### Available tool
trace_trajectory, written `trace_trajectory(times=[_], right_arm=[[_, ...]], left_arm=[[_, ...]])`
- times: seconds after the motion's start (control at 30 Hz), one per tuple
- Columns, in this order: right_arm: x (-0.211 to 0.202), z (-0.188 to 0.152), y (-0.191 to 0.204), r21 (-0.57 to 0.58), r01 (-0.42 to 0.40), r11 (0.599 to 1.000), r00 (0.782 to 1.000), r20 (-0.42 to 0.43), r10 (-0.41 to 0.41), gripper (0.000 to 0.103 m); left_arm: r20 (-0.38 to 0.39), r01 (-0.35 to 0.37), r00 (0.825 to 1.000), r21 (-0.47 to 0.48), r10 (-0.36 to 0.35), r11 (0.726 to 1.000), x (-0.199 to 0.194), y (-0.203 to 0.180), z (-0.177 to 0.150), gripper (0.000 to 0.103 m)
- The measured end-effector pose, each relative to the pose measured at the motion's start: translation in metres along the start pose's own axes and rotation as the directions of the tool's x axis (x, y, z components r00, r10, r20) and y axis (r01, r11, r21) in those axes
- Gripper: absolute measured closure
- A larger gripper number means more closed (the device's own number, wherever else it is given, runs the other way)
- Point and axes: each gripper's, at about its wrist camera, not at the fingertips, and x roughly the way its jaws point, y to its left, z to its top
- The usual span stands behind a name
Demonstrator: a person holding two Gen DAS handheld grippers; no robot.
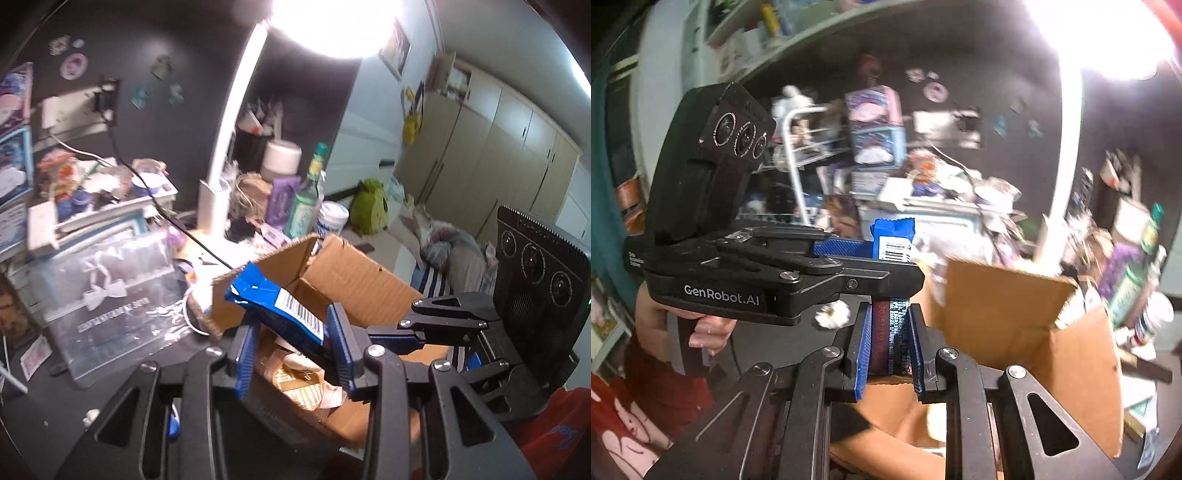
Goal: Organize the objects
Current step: 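Carry the snack bar into the cardboard box and open the right tool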
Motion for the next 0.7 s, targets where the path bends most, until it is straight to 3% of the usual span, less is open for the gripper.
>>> trace_trajectory(times=[0.17,0.2,0.27,0.3,0.47,0.7], right_arm=[[0.006,-0.007,-0.019,0.038,0.009,0.999,0.999,-0.038,-0.008,0.089],[0.008,-0.008,-0.020,0.039,0.011,0.999,0.999,-0.047,-0.009,0.089],[0.009,-0.009,-0.022,0.048,0.009,0.999,0.998,-0.062,-0.006,0.086],[0.010,-0.010,-0.022,0.052,0.009,0.999,0.997,-0.071,-0.005,0.084],[0.011,-0.011,-0.025,0.071,0.009,0.997,0.996,-0.089,-0.003,0.081],[0.008,-0.002,-0.015,0.050,0.051,0.997,0.995,-0.086,-0.047,0.081]], left_arm=[[-0.041,0.002,0.999,0.007,-0.002,1.000,0.016,-0.004,0.002,0.067],[-0.043,0.002,0.999,0.011,-0.002,1.000,0.016,-0.005,0.002,0.064],[-0.030,-0.005,1.000,0.013,0.006,1.000,0.013,-0.005,0.003,0.042],[-0.019,-0.006,1.000,0.013,0.007,1.000,0.011,-0.005,0.003,0.040],[0.018,-0.014,1.000,0.000,0.014,1.000,-0.007,0.002,0.003,0.038],[0.090,-0.106,0.990,-0.032,0.108,0.994,-0.049,0.021,-0.013,0.031]])
